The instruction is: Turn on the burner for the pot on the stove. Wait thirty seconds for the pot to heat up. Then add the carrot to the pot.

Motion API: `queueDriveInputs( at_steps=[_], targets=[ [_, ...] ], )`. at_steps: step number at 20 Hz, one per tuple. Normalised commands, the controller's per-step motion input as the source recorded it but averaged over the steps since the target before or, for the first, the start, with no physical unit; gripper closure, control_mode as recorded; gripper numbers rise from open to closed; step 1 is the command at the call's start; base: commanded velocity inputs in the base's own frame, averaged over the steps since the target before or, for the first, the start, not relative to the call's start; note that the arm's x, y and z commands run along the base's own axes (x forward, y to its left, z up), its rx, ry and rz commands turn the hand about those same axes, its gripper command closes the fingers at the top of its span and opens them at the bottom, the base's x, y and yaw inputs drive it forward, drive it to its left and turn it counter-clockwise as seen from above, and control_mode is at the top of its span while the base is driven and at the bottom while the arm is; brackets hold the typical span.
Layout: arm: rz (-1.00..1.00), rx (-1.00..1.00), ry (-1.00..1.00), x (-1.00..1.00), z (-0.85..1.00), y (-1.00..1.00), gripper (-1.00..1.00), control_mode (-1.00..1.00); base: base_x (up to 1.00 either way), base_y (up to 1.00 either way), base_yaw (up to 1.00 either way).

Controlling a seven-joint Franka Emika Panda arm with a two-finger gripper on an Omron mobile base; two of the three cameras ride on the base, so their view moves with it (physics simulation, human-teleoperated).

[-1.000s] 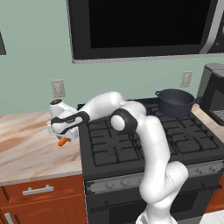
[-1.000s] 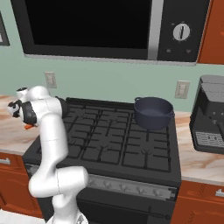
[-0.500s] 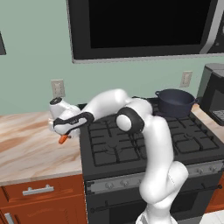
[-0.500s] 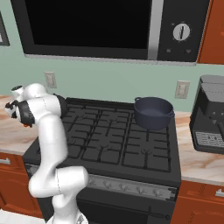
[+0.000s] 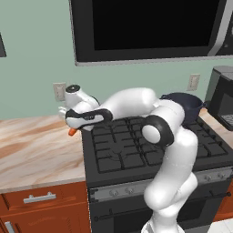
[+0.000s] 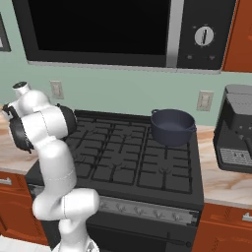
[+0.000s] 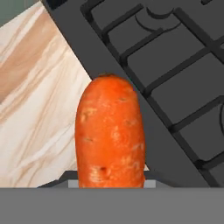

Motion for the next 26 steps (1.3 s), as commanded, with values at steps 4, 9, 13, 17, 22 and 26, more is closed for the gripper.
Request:
queueDriveInputs(
  at_steps=[4, 9, 13, 17, 22, 26],
  targets=[
    [-0.04, 0.05, 0.12, 0.0, 1.0, -0.68, 1.0, -1.0, 0.0, 0.0, 0.0],
    [-0.03, 0.01, 0.17, 0.0, 0.94, -0.79, 1.0, -1.0, 0.0, 0.0, 0.0],
    [0.0, 0.0, 0.09, -0.1, 0.39, -0.83, 1.0, -1.0, 0.0, 0.0, 0.0],
    [0.0, -0.04, 0.0, -0.27, 0.01, -0.99, 1.0, -1.0, 0.0, 0.0, 0.0],
    [0.0, -0.06, 0.0, -0.39, 0.0, -1.0, 1.0, -1.0, 0.0, 0.0, 0.0],
    [0.0, -0.05, 0.0, -0.41, -0.09, -1.0, 1.0, -1.0, 0.0, 0.0, 0.0]
  ],
)
